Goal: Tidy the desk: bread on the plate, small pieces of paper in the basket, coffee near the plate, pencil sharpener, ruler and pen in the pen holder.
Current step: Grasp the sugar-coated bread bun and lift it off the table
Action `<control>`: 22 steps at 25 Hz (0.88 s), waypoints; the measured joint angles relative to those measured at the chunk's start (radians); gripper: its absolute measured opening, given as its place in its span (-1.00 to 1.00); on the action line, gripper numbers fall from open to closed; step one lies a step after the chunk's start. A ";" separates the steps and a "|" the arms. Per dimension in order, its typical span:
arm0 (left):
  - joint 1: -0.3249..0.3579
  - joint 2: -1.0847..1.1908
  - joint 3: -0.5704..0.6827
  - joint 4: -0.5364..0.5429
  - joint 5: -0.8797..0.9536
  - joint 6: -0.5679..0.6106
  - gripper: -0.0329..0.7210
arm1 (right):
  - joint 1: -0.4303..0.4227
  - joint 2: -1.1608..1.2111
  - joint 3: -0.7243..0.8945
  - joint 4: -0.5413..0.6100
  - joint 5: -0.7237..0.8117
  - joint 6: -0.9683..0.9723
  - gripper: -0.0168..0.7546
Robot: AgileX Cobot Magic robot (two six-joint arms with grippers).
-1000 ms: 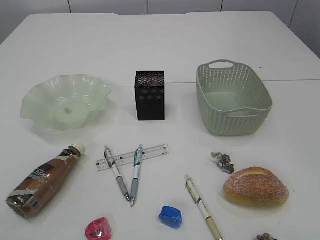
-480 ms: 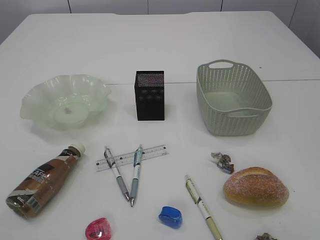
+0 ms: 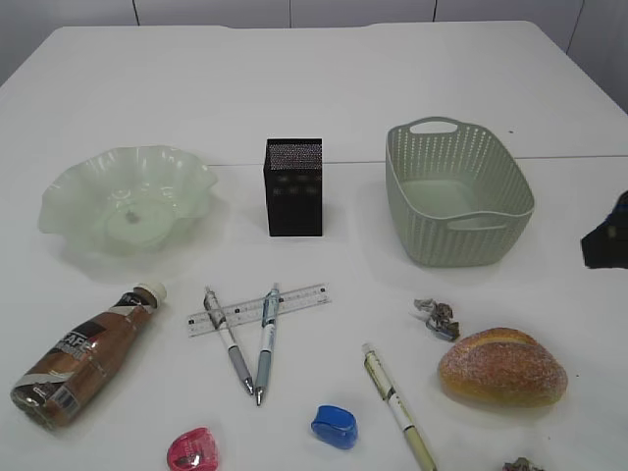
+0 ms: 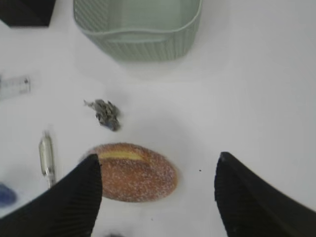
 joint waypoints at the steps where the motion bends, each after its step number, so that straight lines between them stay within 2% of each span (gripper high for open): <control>1: -0.002 0.034 0.000 -0.016 0.000 -0.002 0.35 | 0.000 0.063 -0.042 0.003 0.048 -0.066 0.40; 5: -0.004 0.142 0.000 -0.081 0.014 0.023 0.35 | 0.000 0.254 -0.167 0.007 0.218 -0.313 0.39; 7: -0.004 0.191 -0.008 -0.121 0.028 0.056 0.35 | 0.000 0.322 -0.189 0.019 0.257 -0.402 0.39; 14: -0.004 0.342 -0.146 -0.222 0.107 0.115 0.35 | 0.000 0.380 -0.194 0.149 0.290 -0.614 0.38; 18: -0.004 0.398 -0.220 -0.255 0.157 0.176 0.35 | 0.000 0.380 -0.155 0.170 0.314 -0.731 0.38; 22: -0.004 0.405 -0.234 -0.263 0.171 0.193 0.35 | 0.000 0.380 -0.120 0.180 0.347 -0.847 0.38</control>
